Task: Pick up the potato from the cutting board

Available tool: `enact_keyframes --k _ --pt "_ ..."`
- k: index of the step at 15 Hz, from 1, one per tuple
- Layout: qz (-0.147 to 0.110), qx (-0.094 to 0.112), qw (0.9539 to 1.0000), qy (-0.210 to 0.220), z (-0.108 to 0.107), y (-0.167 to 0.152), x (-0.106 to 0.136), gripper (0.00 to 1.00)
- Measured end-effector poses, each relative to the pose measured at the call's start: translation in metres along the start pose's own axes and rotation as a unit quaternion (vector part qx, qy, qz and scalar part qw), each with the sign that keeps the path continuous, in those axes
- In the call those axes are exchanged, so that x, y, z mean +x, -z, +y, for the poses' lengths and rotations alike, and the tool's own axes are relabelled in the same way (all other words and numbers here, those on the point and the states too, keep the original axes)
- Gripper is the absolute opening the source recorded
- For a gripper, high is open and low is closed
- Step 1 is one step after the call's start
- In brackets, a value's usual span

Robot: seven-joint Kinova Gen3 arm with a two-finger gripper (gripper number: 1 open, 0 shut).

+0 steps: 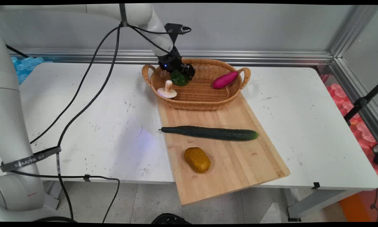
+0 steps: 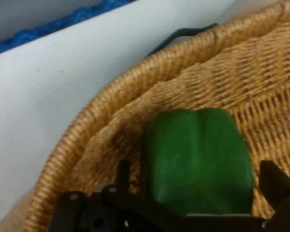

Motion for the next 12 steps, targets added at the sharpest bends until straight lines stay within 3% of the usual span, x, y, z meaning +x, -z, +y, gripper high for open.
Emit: enact_keyframes --k 5,12 --pt "0.003 -0.018 0.9996 -0.022 0.004 0.017 0.004 1.0" --pt "0.018 -0.033 0.9947 -0.096 0.019 0.09 0.003 1.0"
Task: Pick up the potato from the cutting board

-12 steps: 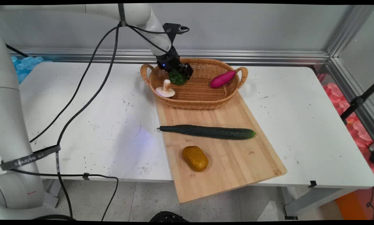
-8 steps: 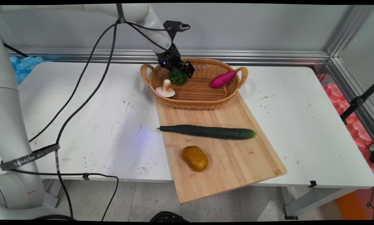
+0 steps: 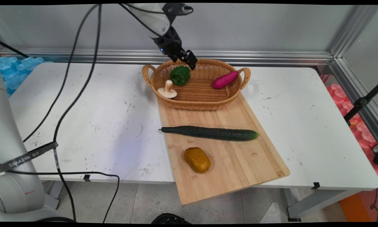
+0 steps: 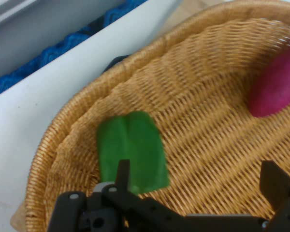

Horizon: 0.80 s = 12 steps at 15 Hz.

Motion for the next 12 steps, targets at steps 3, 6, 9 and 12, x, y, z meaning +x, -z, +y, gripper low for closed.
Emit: enact_keyframes --k 3,6,9,12 --pt "0.004 -0.011 0.9986 -0.052 0.009 0.037 0.002 1.0" --pt "-0.001 -0.029 0.9926 -0.118 0.015 0.07 -0.002 1.0" --pt "-0.011 -0.055 0.9815 -0.183 0.02 0.098 -0.013 1.0" --pt "-0.021 -0.079 0.9683 -0.236 0.024 0.118 -0.024 1.0"
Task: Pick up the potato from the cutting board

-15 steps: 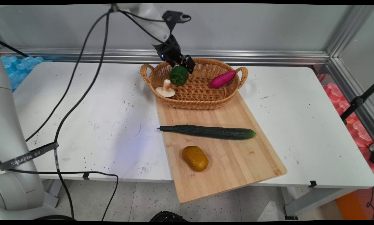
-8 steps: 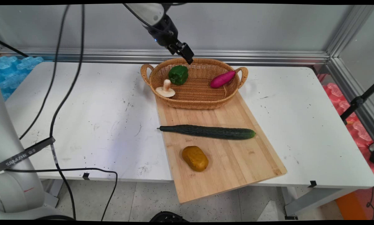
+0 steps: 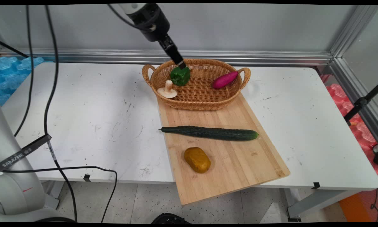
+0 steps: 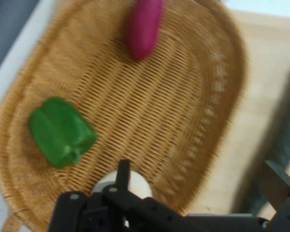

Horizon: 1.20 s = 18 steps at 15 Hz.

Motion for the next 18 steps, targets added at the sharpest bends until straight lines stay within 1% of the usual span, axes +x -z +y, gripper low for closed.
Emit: enact_keyframes --k 2,4,7,8,11,12,14,17,18 --pt "-0.006 -0.021 0.9989 -0.041 0.008 0.012 -0.008 1.0" --pt "-0.011 -0.042 0.9957 -0.082 0.016 0.021 -0.015 1.0" --pt "-0.014 -0.071 0.9868 -0.145 0.027 0.031 -0.025 1.0" --pt "-0.014 -0.082 0.9825 -0.167 0.03 0.034 -0.027 1.0" --pt "-0.012 -0.111 0.9671 -0.228 0.042 0.037 -0.033 1.0" --pt "-0.011 -0.121 0.9606 -0.25 0.046 0.037 -0.035 1.0" --pt "-0.008 -0.139 0.9471 -0.289 0.054 0.035 -0.037 1.0" --pt "-0.001 -0.17 0.9223 -0.347 0.07 0.02 -0.039 1.0" --pt "0.0 -0.177 0.9153 -0.362 0.076 0.013 -0.039 1.0"
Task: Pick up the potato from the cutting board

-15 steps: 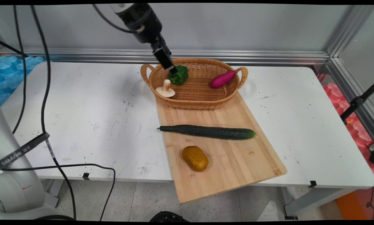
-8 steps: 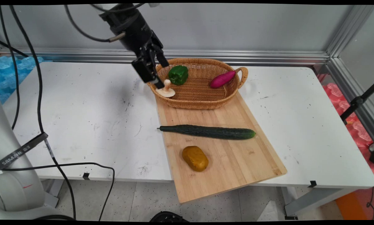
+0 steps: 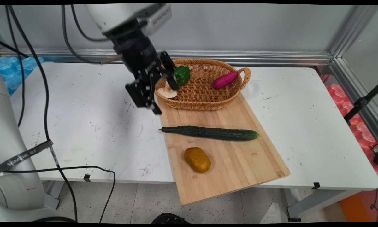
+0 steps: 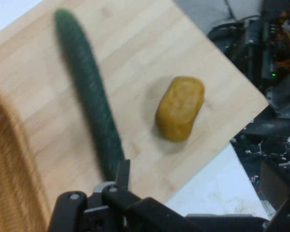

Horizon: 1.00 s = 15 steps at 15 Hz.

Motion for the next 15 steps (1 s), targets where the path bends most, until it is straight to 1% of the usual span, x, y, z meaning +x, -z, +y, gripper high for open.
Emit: enact_keyframes --k 3,7,11,12,15 --pt "0.002 -0.02 0.9985 -0.05 0.005 -0.03 0.007 1.0" --pt "-0.005 -0.036 0.994 -0.103 0.005 -0.078 0.014 1.0" --pt "-0.015 -0.042 0.9911 -0.126 0.003 -0.112 0.018 1.0" --pt "-0.02 -0.044 0.9901 -0.132 0.003 -0.125 0.019 1.0" --pt "-0.029 -0.048 0.9889 -0.138 0.001 -0.148 0.02 1.0"
